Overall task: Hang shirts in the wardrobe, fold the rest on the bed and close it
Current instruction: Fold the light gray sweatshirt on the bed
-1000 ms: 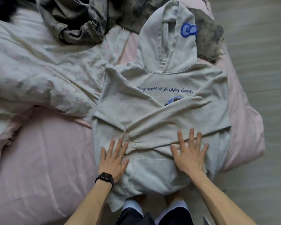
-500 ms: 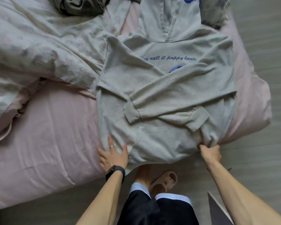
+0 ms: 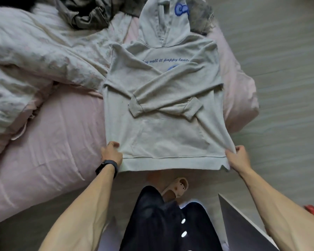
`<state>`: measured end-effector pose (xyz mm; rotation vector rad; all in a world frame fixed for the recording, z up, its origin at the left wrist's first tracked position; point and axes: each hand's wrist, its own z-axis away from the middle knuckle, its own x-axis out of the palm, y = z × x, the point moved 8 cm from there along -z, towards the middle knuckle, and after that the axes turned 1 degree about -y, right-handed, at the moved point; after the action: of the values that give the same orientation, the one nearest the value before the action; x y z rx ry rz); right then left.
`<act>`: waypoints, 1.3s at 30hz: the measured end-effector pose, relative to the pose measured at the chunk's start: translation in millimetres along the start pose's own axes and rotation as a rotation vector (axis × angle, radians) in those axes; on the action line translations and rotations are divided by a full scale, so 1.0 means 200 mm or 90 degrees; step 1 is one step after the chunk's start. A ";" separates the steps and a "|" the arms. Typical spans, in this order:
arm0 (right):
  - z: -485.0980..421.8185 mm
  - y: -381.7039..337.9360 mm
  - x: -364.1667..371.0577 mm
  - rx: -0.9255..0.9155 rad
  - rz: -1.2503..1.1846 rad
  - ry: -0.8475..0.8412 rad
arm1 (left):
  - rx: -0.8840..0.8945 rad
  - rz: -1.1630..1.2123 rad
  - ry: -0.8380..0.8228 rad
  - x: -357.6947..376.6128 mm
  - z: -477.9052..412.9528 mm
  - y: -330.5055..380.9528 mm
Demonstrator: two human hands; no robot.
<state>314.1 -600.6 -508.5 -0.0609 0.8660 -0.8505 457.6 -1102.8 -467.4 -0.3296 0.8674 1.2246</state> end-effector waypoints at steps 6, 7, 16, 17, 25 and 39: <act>0.37 -0.29 -0.18 -0.168 0.053 0.021 | 0.102 -0.011 -0.030 -0.11 0.29 0.18; 0.43 -0.31 -0.18 -0.179 0.046 0.014 | 0.103 -0.001 -0.045 -0.10 0.33 0.19; 0.62 -0.22 -0.14 -0.131 0.082 0.024 | 0.151 -0.056 -0.012 -0.17 0.51 0.14; 0.64 -0.23 -0.16 -0.151 0.106 0.032 | 0.192 -0.091 0.009 -0.19 0.52 0.16; 0.71 -0.35 -0.14 -0.316 0.355 -0.026 | 0.474 -0.625 0.116 -0.23 0.61 0.30; 0.65 -0.89 -0.46 -0.548 0.533 0.152 | 0.602 -0.558 0.300 -0.66 0.57 0.65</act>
<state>258.1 -694.3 -296.0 -0.3258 1.2946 0.3398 375.0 -1073.5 -269.2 -0.1751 1.3963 -0.1451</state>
